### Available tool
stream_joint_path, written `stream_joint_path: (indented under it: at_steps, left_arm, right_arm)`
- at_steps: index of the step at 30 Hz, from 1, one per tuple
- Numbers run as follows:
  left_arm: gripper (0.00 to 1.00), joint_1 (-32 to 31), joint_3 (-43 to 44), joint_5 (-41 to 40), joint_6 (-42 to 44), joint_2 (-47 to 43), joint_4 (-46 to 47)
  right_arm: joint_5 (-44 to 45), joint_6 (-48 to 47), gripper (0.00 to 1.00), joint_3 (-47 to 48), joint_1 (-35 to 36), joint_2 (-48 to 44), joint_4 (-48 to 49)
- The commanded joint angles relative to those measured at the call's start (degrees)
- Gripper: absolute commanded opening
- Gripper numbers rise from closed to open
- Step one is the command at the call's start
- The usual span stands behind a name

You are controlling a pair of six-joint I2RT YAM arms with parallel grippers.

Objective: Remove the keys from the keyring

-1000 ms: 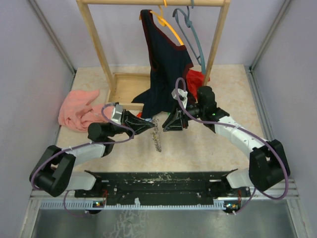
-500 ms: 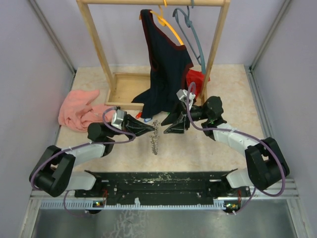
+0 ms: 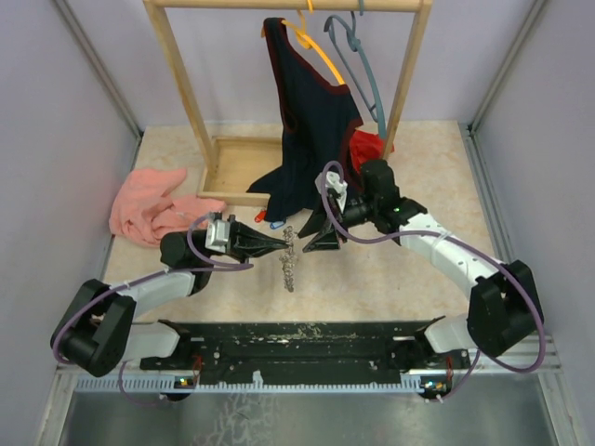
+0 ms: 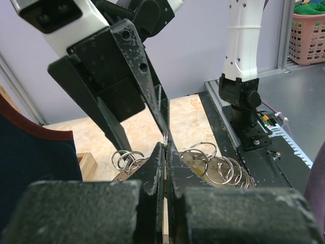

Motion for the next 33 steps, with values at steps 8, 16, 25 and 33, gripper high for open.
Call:
stream_joint_path:
  at_steps: [8, 16, 25, 33]
  left_arm:
    - [0.0, -1.2, -1.2, -10.8, -4.6, -1.0, 15.9]
    - [0.0, -2.6, -0.7, -11.6, -10.0, -0.4, 16.0]
    - [0.0, -2.6, 6.0, 6.2, -14.5, 0.2, 16.0]
    - [0.0, -2.7, 14.4, 15.1, -23.9, 3.1, 15.9]
  right_arm:
    - [2.0, -28.9, 0.42, 12.1, 1.5, -2.9, -32.3]
    - [-0.1, -27.0, 0.41, 13.3, 1.8, -3.6, -32.3]
    - [3.2, -35.1, 0.41, 19.6, -0.7, -5.4, -44.6]
    - [15.3, -20.6, 0.42, 16.6, -4.8, -8.4, -33.8]
